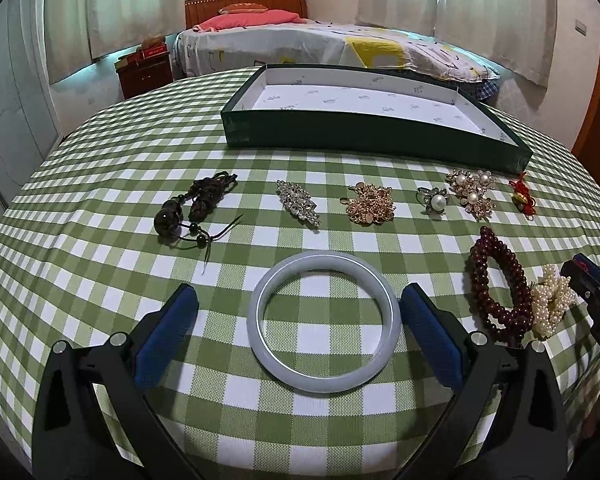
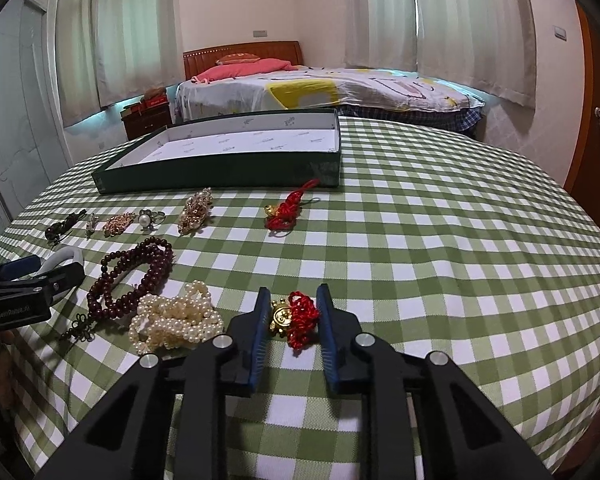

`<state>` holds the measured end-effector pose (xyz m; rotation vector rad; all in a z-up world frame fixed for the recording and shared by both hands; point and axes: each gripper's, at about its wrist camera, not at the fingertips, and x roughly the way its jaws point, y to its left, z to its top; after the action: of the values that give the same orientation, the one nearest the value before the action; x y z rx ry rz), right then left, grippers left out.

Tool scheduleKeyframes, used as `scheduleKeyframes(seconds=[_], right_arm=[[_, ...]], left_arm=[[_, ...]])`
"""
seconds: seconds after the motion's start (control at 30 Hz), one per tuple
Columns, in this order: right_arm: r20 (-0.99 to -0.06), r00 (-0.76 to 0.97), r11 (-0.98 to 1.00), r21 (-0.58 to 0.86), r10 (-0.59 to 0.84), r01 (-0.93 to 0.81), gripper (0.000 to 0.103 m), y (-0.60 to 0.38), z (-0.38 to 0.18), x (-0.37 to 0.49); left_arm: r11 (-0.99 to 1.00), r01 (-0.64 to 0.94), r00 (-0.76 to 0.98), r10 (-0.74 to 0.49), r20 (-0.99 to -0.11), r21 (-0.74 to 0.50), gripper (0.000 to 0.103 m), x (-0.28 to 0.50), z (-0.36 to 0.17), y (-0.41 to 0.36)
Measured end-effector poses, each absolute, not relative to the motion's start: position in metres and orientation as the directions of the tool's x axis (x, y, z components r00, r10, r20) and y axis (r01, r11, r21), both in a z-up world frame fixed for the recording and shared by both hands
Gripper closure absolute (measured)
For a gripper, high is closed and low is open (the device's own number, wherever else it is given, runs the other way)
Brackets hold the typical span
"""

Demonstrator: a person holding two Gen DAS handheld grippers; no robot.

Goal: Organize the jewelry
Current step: 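Grasp the white jade bangle with the left tool while the right tool grasps the red tassel charm, then carry the bangle into the green box and open the left tool while the right tool releases the charm there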

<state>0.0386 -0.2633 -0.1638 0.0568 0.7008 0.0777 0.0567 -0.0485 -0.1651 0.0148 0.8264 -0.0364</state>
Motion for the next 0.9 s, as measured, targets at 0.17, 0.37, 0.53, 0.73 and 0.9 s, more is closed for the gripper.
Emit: scheduleKeyframes(seconds=[0.17,0.37,0.53,0.73,0.9], right_arm=[[-0.643,0.762,0.997,0.076,0.075,-0.035,0.053,-0.265,-0.164,0.037],[-0.646,0.760,0.997,0.080,0.064,-0.016,0.080,-0.269,-0.163,0.036],[-0.645,0.761,0.997,0.077,0.069,-0.026,0.085,-0.267,-0.162,0.036],[-0.634,0.770,0.996,0.081,0.074,-0.029,0.091,-0.266,-0.157,0.037],[-0.634,0.770,0.996,0.086,0.076,-0.027,0.091,-0.265,-0.158,0.039]], left_arm=[[0.999,0.036,0.680,-0.024,-0.733,0.000,0.009,0.055,-0.164,-0.048],[0.998,0.062,0.698,-0.040,-0.715,0.005,0.034,0.049,-0.160,-0.052],[0.998,0.062,0.700,-0.049,-0.713,-0.008,0.034,0.049,-0.160,-0.051],[0.998,0.049,0.705,-0.054,-0.707,-0.028,0.034,0.050,-0.156,-0.046],[0.998,0.049,0.712,-0.054,-0.700,-0.027,0.034,0.050,-0.154,-0.045]])
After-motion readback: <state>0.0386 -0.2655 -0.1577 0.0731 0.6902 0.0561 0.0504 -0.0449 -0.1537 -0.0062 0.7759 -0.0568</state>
